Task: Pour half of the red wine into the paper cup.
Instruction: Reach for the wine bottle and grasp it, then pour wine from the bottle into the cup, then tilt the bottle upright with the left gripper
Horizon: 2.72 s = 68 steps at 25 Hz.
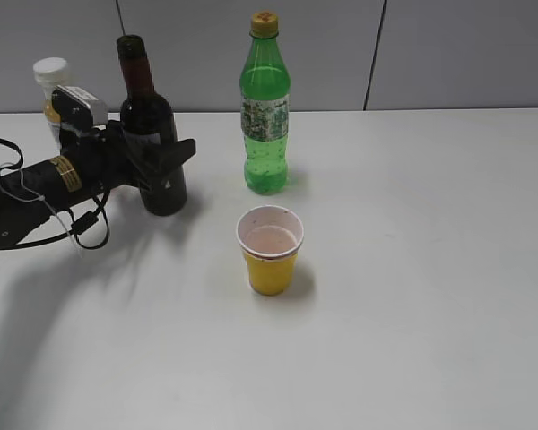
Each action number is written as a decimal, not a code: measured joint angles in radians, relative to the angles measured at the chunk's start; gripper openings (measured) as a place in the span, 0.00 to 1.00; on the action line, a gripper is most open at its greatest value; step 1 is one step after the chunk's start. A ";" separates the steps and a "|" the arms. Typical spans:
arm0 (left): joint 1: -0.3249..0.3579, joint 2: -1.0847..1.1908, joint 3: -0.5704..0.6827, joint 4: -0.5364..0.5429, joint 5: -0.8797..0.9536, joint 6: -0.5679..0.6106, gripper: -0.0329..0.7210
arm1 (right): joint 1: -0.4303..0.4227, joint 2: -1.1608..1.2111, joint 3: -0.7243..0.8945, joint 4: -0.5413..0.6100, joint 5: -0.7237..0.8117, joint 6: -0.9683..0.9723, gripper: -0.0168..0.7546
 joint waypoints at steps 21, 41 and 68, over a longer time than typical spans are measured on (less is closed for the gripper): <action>-0.029 -0.257 0.004 0.183 0.307 0.186 0.77 | 0.000 0.000 0.000 0.000 0.000 0.000 0.79; -0.109 -0.258 0.004 0.234 0.570 0.586 0.77 | 0.000 0.000 0.000 0.000 0.000 0.000 0.79; -0.199 -0.258 0.004 0.269 0.743 0.768 0.77 | 0.000 0.000 0.000 0.000 0.000 0.000 0.79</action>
